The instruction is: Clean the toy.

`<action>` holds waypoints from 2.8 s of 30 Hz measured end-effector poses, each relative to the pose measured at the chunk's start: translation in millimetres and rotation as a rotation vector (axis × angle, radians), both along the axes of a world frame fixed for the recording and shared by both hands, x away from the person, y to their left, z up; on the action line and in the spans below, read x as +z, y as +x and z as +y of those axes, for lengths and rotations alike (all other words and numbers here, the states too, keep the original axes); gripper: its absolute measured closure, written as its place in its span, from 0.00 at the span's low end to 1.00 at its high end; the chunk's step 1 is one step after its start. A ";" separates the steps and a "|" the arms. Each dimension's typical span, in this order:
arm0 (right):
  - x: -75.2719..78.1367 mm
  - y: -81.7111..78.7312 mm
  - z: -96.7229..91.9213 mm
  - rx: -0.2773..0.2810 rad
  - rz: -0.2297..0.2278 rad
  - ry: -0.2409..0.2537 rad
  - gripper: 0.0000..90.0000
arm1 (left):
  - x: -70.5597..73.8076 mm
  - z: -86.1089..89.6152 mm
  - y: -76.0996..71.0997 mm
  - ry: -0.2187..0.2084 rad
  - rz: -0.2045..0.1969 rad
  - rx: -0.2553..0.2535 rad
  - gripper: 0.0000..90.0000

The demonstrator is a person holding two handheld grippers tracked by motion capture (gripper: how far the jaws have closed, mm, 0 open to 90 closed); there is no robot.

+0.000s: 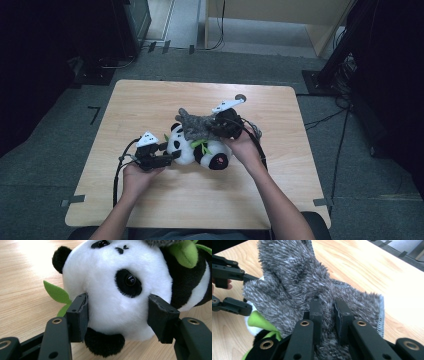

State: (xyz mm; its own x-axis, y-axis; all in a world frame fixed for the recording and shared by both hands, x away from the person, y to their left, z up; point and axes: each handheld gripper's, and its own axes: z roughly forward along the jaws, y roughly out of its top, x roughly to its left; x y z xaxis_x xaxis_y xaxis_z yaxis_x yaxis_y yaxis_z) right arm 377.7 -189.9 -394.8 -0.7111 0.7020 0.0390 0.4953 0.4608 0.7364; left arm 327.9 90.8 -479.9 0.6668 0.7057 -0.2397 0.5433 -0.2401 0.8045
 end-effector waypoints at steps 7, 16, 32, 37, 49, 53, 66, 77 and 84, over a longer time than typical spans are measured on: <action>7.0 -2.7 -7.0 -0.019 0.000 0.031 0.89 | -0.4 0.0 0.3 0.001 -0.001 -0.004 0.43; 24.8 -19.3 9.6 0.057 -0.051 0.079 0.89 | 0.3 -0.3 0.0 0.002 -0.007 -0.001 0.43; -8.0 -22.1 56.6 0.175 0.017 0.003 0.88 | 2.4 -1.5 -1.8 -0.005 -0.014 0.021 0.44; -14.0 -17.5 49.0 0.168 0.006 0.015 0.88 | 5.4 -2.8 -0.3 0.006 0.004 0.024 0.46; -13.5 -2.7 22.8 0.081 0.005 0.002 0.88 | 5.6 -1.9 0.7 0.012 0.011 0.013 0.49; -12.3 -0.5 16.2 0.058 0.004 -0.003 0.88 | 5.5 -1.5 0.8 0.014 0.012 0.011 0.49; -4.2 4.0 -9.6 -0.026 -0.018 0.004 0.88 | 3.9 0.6 0.7 -0.005 0.013 0.008 0.48; 25.4 -19.6 -15.9 0.008 -0.044 0.133 0.89 | 6.1 -0.7 0.7 0.010 0.016 0.010 0.44; 31.6 -41.1 -24.6 0.007 -0.061 0.106 0.89 | 5.9 -0.8 1.0 0.004 0.013 0.000 0.40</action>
State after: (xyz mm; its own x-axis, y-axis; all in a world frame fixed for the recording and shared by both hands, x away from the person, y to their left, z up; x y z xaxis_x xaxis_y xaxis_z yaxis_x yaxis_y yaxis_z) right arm 336.7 -214.5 -363.2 -0.7193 0.6912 0.0695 0.4453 0.3820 0.8098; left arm 328.8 90.0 -474.0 0.6640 0.7065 -0.2451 0.5535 -0.2439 0.7963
